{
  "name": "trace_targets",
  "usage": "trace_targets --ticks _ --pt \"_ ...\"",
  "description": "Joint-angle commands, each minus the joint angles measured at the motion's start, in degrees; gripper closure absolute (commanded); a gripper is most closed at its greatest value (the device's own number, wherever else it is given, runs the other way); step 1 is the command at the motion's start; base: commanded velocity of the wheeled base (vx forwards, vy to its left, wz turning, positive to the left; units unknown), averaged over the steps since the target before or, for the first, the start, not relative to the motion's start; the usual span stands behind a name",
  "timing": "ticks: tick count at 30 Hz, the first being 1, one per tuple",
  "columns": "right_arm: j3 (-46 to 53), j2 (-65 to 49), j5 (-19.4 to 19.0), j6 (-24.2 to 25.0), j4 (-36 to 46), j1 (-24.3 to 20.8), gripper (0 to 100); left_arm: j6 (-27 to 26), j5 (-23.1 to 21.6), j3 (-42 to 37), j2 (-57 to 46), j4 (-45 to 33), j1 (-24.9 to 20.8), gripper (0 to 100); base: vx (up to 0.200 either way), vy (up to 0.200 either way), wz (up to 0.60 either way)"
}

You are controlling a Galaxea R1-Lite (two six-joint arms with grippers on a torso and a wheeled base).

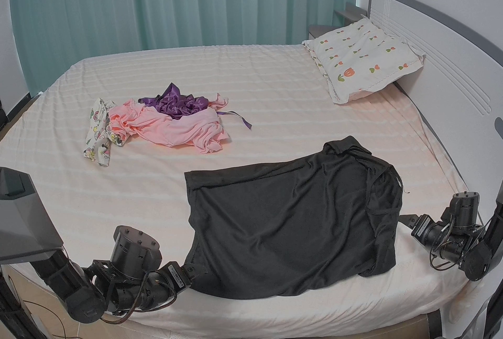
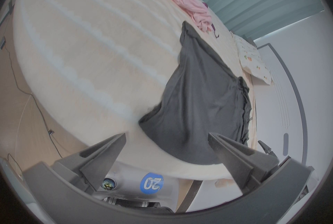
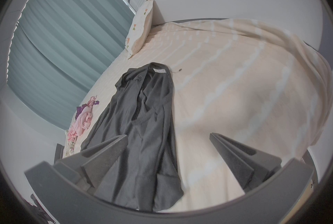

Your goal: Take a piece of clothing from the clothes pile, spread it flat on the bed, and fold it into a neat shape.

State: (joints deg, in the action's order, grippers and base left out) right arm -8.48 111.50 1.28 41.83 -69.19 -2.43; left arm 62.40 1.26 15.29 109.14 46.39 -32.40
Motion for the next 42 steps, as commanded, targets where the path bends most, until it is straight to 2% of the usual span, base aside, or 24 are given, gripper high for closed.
trace_targets --ticks 1,8,14,17,21,22,23,24,29,34,40,42 --pt "1.5 0.0 -0.4 0.0 -0.3 -0.3 0 0.0 -0.2 0.6 3.5 0.2 -0.3 0 0.0 0.0 0.0" --pt "1.1 0.8 0.1 -0.2 -0.9 -0.2 0 1.7 1.0 2.9 7.2 4.4 0.4 0 0.0 0.0 0.0" --pt "0.1 -0.6 0.4 -1.0 -7.0 5.8 0 4.4 2.2 3.4 7.5 8.8 1.2 0 0.0 0.0 0.0" --pt "0.5 -0.3 0.4 -1.0 -7.4 5.4 0 4.4 2.2 3.6 8.4 9.2 1.4 0 0.0 0.0 0.0" --pt "1.5 0.7 0.1 -0.9 -7.5 2.1 0 3.4 2.3 3.3 10.2 9.2 0.8 0 0.0 0.0 0.0" --pt "2.1 1.1 0.0 -1.0 -7.5 1.2 0 3.3 2.3 3.1 9.9 9.2 0.8 100 0.0 0.0 0.0" --pt "2.1 1.1 0.0 -1.0 -7.5 1.2 0 3.3 2.3 3.1 9.9 9.2 0.8 100 0.0 0.0 0.0" --pt "4.0 1.9 -0.2 -1.0 -7.6 -1.8 0 3.3 2.3 2.8 9.4 9.1 0.8 100 0.0 0.0 0.0" --pt "5.2 4.7 0.0 -0.8 -7.8 -6.7 0 2.9 2.3 0.9 5.8 8.7 0.8 100 0.0 0.0 0.0" --pt "5.3 8.7 0.0 -0.8 -8.2 -8.7 0 0.9 2.3 -0.3 3.0 8.5 1.2 100 0.0 0.0 0.0" --pt "6.6 11.7 0.1 0.0 -13.8 -10.3 0 0.3 4.2 0.3 0.8 9.2 3.3 100 0.0 0.0 0.0" --pt "7.9 13.1 -0.1 0.6 -18.0 -11.3 0 0.5 4.3 0.5 1.0 9.3 4.1 100 0.0 0.0 0.0"
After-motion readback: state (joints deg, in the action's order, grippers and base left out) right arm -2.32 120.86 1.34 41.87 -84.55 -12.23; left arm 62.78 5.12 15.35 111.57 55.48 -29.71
